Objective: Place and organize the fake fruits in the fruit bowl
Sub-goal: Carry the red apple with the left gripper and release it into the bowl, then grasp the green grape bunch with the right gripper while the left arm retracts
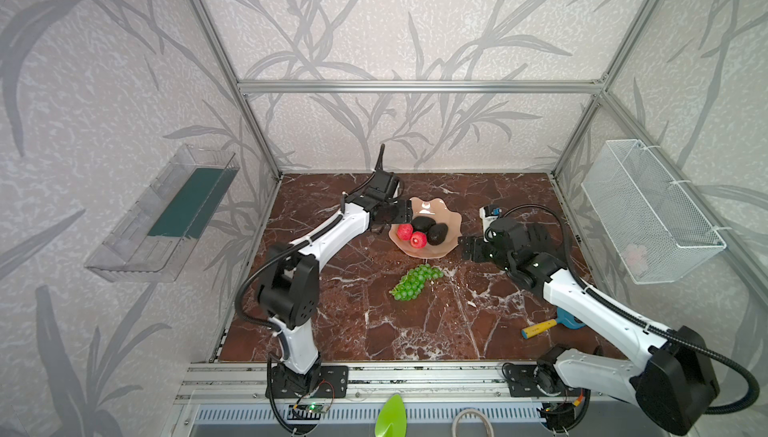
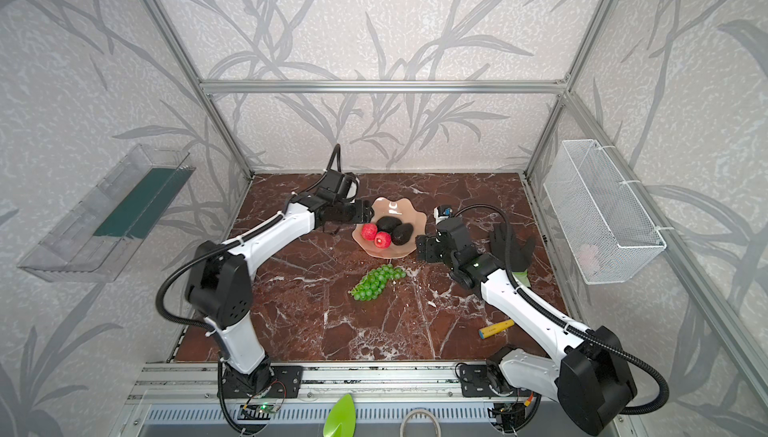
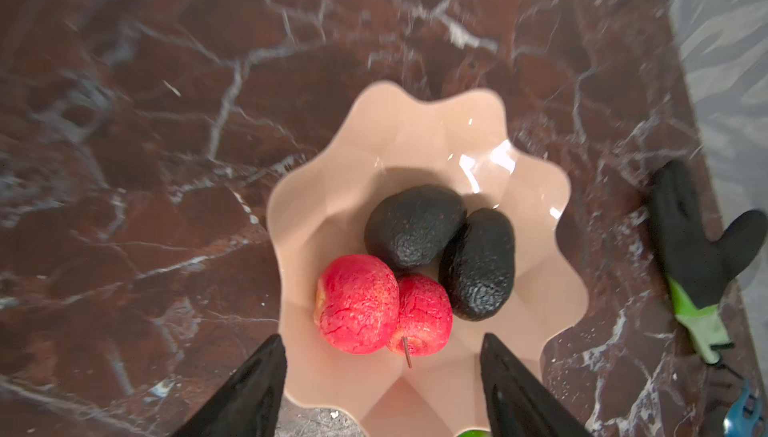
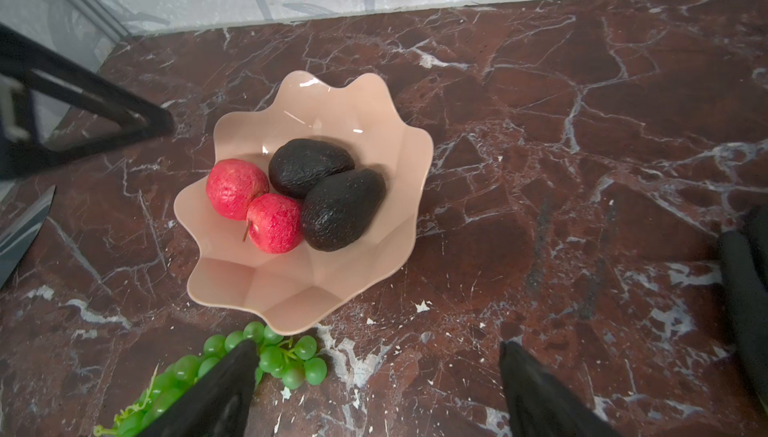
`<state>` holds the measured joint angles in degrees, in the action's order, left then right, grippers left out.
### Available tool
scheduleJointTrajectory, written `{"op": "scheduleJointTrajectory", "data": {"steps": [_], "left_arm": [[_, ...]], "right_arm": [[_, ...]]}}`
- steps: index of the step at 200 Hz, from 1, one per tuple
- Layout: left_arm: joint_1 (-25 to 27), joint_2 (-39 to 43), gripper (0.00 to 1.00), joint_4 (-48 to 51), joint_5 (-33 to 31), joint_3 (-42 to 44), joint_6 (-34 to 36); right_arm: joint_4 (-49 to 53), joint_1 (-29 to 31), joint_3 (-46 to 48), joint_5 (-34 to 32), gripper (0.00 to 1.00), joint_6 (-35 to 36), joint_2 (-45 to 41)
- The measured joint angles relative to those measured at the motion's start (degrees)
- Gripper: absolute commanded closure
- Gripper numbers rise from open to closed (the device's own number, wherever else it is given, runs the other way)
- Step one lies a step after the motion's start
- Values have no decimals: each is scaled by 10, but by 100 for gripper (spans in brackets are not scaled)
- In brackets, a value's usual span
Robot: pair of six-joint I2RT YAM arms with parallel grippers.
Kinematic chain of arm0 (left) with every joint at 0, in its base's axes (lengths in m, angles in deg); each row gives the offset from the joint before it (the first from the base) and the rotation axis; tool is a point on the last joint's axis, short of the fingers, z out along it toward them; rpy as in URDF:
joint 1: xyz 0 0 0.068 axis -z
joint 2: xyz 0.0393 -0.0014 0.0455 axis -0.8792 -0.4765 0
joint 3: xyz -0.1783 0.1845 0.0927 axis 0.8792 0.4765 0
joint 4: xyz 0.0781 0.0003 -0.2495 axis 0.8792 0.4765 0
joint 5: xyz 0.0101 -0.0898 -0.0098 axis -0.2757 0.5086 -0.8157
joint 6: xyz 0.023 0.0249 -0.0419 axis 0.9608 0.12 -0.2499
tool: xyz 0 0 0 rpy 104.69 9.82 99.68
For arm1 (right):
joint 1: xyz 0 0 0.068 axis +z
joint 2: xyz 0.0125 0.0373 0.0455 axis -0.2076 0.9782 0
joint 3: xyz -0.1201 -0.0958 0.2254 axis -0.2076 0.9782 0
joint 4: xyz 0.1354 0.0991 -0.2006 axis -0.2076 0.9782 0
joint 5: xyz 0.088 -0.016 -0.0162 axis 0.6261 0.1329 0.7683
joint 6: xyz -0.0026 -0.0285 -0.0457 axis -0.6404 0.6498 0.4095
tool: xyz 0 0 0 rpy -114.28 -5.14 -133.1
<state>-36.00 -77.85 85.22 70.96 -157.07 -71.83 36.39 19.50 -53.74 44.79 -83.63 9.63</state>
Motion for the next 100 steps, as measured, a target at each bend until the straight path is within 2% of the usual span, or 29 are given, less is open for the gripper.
{"op": "scheduleJointTrajectory", "data": {"steps": [28,58,100], "left_arm": [[-28,124,18,-46,-43,74,-9],[-67,242,13,-91,-89,172,-24],[-125,339,11,-108,-124,267,-49]], "right_arm": [[20,23,-19,38,10,34,21],[56,85,-64,33,10,50,57],[70,204,-96,6,11,-33,134]]}}
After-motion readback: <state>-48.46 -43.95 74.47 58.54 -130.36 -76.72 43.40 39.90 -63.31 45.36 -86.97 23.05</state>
